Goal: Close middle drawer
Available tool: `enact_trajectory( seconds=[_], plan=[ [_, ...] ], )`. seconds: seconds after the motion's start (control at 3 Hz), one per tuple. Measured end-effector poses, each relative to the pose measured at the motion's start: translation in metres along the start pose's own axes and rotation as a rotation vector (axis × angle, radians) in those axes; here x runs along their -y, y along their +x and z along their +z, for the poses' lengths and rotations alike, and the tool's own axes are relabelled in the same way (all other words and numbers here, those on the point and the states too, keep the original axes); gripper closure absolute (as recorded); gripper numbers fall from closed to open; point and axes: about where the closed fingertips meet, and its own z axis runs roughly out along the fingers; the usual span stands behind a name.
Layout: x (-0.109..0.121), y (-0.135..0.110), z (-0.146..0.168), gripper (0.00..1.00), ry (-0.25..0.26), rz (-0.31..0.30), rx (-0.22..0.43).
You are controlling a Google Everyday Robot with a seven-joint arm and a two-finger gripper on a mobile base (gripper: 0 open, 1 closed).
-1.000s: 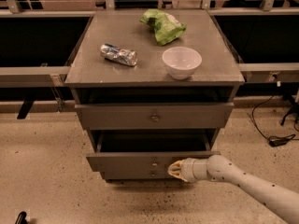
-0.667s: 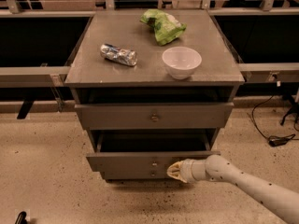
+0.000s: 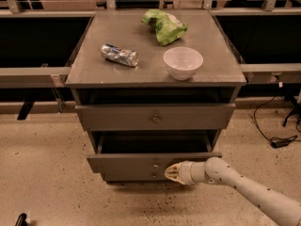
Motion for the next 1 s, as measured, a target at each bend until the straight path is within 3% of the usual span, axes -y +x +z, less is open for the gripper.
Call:
enact_trajectory(
  seconds=[1.0],
  plan=[
    [0.0051,-0.0042,0.0167,1.00,-0.014,-0.021,0.029]
  ],
)
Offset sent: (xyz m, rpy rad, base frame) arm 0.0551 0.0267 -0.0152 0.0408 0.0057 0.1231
